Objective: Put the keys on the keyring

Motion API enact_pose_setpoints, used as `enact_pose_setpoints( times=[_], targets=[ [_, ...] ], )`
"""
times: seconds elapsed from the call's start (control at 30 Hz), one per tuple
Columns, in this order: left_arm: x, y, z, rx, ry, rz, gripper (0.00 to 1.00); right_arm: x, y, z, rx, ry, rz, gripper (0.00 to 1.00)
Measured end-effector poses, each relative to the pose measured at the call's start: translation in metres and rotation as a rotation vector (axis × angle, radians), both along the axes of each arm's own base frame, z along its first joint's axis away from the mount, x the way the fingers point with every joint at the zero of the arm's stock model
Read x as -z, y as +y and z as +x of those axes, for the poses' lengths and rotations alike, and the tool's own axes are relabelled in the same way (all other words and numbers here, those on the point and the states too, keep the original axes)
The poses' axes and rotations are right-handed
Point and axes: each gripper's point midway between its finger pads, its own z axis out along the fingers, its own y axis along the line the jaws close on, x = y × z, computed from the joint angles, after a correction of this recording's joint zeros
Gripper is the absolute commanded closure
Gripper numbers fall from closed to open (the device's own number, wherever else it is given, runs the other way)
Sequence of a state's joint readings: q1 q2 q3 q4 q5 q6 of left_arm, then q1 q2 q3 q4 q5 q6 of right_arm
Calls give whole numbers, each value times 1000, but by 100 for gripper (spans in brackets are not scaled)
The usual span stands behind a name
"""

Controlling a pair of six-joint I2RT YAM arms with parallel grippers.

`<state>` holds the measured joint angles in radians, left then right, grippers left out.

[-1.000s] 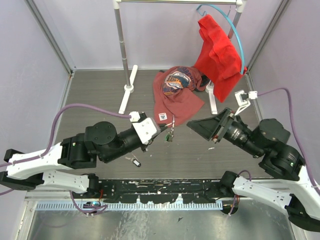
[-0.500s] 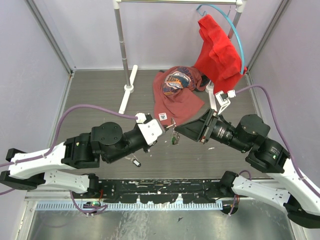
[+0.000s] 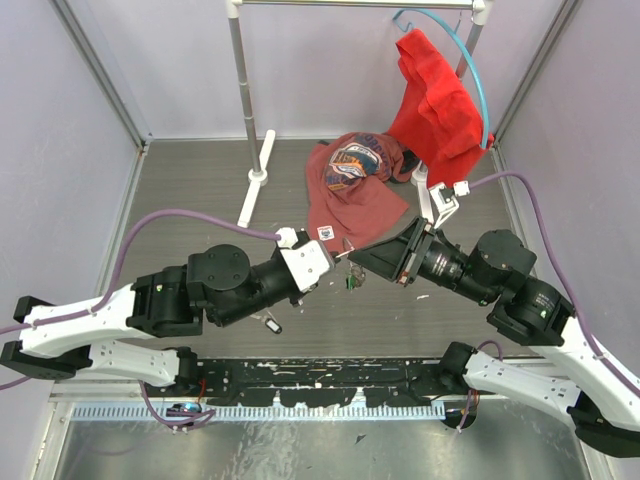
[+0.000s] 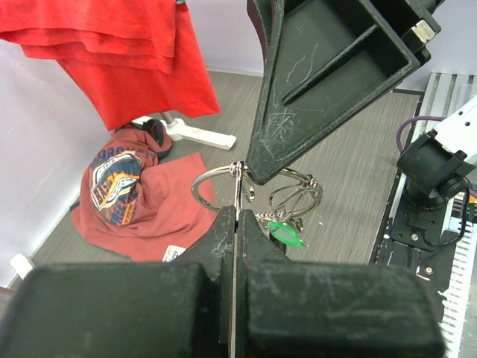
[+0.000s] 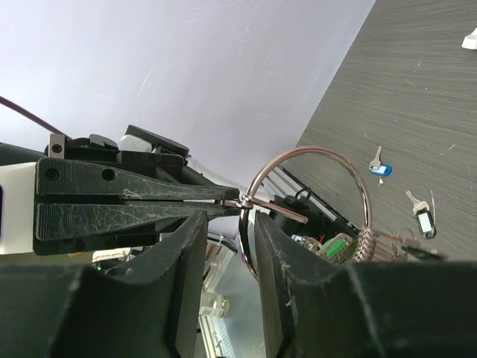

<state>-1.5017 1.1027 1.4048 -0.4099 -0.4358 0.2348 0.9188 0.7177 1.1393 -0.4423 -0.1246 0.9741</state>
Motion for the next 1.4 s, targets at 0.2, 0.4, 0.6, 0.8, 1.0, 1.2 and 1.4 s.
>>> enact_pose_setpoints(
  times=[0.2, 0.4, 0.6, 0.8, 1.0, 1.2, 1.4],
  targets=[
    [0, 0, -1, 4, 0, 0, 100, -1, 2, 1, 0, 0, 8, 68],
    [0, -1, -2, 11, 1, 0, 100, 0, 3, 1, -3, 3, 11, 68],
    [0, -3, -4, 25, 2, 0, 100, 1, 3, 1, -5, 3, 12, 68],
    [1, -5, -6, 38, 4, 2, 100, 2, 4, 2, -5, 9, 13, 68],
    [1, -5, -6, 41, 4, 2, 100, 2, 4, 2, -4, 13, 14, 76],
    [0, -6, -6, 41, 3, -1, 100, 3, 4, 2, -4, 14, 14, 74],
    [-1, -6, -6, 42, 1, -3, 100, 2, 4, 2, -5, 15, 18, 71]
  ],
)
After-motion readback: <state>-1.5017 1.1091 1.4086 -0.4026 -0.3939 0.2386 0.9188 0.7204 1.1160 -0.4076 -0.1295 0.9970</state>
